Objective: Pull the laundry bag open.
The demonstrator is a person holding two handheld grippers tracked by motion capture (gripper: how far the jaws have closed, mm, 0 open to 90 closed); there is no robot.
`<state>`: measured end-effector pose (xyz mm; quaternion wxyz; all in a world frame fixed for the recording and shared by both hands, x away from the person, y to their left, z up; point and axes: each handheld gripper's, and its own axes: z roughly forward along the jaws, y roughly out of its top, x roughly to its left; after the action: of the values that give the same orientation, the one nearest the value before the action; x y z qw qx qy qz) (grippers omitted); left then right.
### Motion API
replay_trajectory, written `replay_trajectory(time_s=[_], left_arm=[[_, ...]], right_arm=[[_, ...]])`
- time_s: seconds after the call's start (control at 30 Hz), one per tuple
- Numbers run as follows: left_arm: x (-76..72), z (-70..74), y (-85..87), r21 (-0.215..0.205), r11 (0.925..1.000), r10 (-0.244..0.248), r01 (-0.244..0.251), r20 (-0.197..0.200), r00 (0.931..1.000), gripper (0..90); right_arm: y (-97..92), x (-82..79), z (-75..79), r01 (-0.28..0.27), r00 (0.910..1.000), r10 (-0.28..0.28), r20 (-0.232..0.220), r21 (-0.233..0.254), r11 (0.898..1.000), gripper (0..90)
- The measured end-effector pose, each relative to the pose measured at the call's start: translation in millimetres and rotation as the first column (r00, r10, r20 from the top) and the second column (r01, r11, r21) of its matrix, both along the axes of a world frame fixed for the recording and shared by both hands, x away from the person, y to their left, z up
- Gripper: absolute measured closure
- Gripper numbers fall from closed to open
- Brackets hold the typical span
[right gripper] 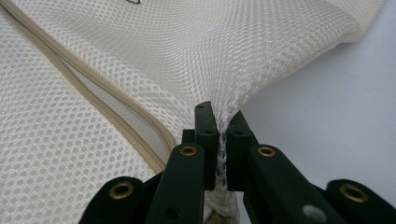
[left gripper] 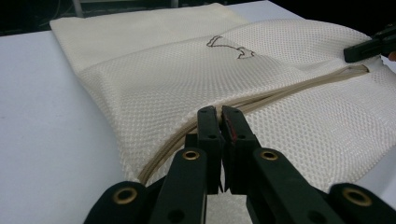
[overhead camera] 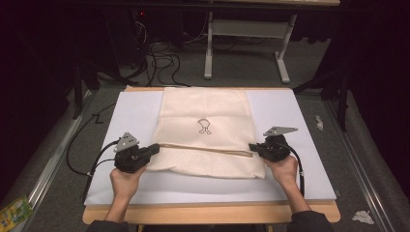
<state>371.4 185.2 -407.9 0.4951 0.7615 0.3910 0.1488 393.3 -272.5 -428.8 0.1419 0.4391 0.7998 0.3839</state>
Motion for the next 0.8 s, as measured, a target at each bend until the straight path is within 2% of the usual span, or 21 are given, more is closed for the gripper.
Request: replay_trajectory(time_s=[0.4,0.8], left_arm=[[1.5,-0.6,0.3,0.011,0.9999,0.009,-0.009,0.001,1.0,87.4],[3.8,-1.1,8.3,-0.003,0.9995,0.033,-0.033,-0.003,0.9995,87.4]], right_arm=[[-1.3,0.8,1.1,-0.002,1.0,0.002,0.005,-0.004,1.0,88.1],[-7.4,1.2,3.8,0.015,0.9998,-0.015,0.015,-0.016,1.0,88.1]])
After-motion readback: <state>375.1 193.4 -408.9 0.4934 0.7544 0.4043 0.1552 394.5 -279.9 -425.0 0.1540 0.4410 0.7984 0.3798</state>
